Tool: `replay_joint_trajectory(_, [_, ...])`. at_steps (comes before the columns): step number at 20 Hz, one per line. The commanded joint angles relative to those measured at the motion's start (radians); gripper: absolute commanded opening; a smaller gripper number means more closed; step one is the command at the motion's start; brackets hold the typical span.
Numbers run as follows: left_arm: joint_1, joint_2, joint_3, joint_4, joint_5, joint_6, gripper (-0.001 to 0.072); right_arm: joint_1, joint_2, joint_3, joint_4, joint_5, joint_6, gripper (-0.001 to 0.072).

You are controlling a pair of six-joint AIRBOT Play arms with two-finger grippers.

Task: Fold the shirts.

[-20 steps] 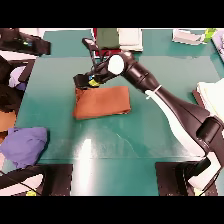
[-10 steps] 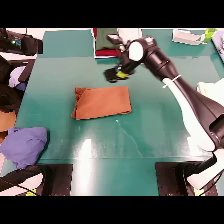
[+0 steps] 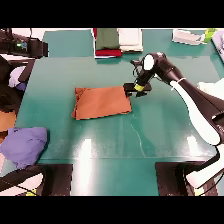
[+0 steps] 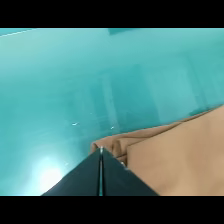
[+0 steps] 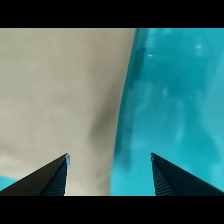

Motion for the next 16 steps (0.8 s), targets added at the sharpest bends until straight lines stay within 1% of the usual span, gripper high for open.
replay_joint_trajectory(1, [0.0,0.0,-0.004,-0.039,-0.003,0.008,0.0021,-0.012,0.001,-0.112,0.116,-0.183,0.051,0.0596])
replay_joint_trajectory(4, [0.0,0.0,-0.004,-0.046,-0.005,0.008,0.0021,0.003,0.0,-0.159,0.137,-0.274,0.076,0.0596])
replay_joint_trajectory(7, [0.0,0.0,-0.004,-0.046,-0.011,0.007,0.0022,0.011,-0.023,-0.174,0.145,-0.279,0.076,0.0595])
replay_joint_trajectory(8, [0.0,0.0,-0.004,-0.051,-0.021,0.008,0.0021,0.011,-0.037,-0.174,0.176,-0.281,0.075,0.0594])
replay_joint_trajectory(9, [0.0,0.0,-0.004,-0.051,-0.028,0.008,0.0021,0.011,-0.05,-0.174,0.214,-0.29,0.068,0.0565])
replay_joint_trajectory(10, [0.0,0.0,-0.004,-0.055,-0.033,0.008,0.0021,0.013,-0.062,-0.174,0.254,-0.308,0.037,0.0458])
replay_joint_trajectory(11, [0.0,0.0,-0.004,-0.056,-0.032,0.013,0.0021,0.016,-0.068,-0.174,0.269,-0.323,0.016,0.031])
replay_joint_trajectory(12, [0.0,0.0,-0.004,-0.06,-0.033,0.029,0.0021,0.024,-0.069,-0.174,0.263,-0.33,0.002,0.0072])
replay_joint_trajectory(13, [0.0,0.0,-0.004,-0.06,-0.033,0.03,0.0021,0.025,-0.062,-0.174,0.258,-0.333,-0.007,0.0017])
replay_joint_trajectory(14, [-0.005,0.0,-0.004,-0.06,-0.032,0.03,0.0021,0.02,-0.047,-0.173,0.244,-0.334,-0.007,0.0017])
replay_joint_trajectory(16, [-0.043,0.0,-0.004,-0.056,-0.03,0.033,0.0021,-0.005,0.005,-0.147,0.156,-0.315,-0.006,0.0016])
